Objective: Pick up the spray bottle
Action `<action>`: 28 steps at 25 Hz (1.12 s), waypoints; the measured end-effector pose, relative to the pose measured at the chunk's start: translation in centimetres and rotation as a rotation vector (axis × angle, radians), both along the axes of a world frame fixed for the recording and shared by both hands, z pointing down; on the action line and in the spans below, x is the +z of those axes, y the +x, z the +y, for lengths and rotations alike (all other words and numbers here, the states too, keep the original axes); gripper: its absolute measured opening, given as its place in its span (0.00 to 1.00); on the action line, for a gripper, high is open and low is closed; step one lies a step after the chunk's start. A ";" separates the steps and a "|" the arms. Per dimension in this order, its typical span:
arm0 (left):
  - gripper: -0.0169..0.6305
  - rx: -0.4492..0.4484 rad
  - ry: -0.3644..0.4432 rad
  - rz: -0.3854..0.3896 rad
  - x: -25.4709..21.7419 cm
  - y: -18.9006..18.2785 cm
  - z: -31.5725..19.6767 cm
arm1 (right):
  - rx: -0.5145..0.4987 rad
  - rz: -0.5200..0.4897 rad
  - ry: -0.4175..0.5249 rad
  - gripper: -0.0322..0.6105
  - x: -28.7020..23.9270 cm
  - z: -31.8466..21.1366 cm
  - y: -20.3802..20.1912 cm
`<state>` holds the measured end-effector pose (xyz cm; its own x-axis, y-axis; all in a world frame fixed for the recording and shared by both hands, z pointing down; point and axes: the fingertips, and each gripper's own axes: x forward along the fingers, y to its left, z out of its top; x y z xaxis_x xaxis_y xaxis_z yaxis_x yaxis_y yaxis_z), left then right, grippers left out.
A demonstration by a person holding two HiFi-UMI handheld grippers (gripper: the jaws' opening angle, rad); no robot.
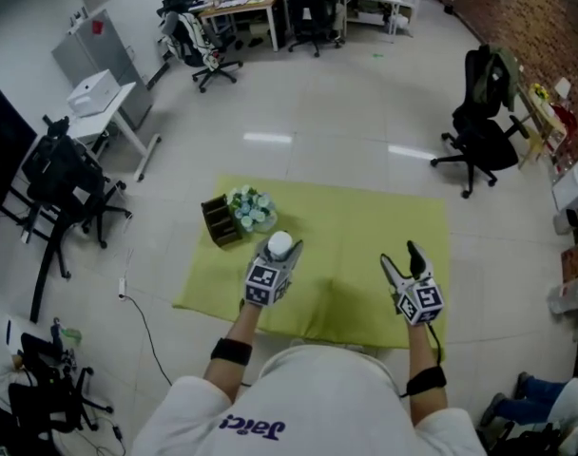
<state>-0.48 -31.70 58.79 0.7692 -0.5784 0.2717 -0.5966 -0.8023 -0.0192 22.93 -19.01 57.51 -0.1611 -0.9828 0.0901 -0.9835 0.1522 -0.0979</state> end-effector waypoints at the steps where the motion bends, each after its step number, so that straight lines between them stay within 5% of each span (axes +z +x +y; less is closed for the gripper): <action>1: 0.32 0.013 0.003 0.003 -0.3 0.9 0.3 | 0.025 -0.001 0.008 0.62 -0.2 0.7 1.2; 12: 0.32 0.093 0.019 0.034 -2.9 7.3 3.6 | 0.175 0.014 0.035 0.62 -0.5 6.4 6.5; 28: 0.32 0.014 0.074 0.092 -4.8 7.1 7.0 | 0.171 0.021 0.033 0.61 -1.0 7.4 4.9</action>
<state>6.63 -24.70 54.04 0.7968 -0.5836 0.1567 -0.5876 -0.8088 -0.0242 27.80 -11.59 56.52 0.0106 -0.9982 0.0588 -0.9971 -0.0150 -0.0748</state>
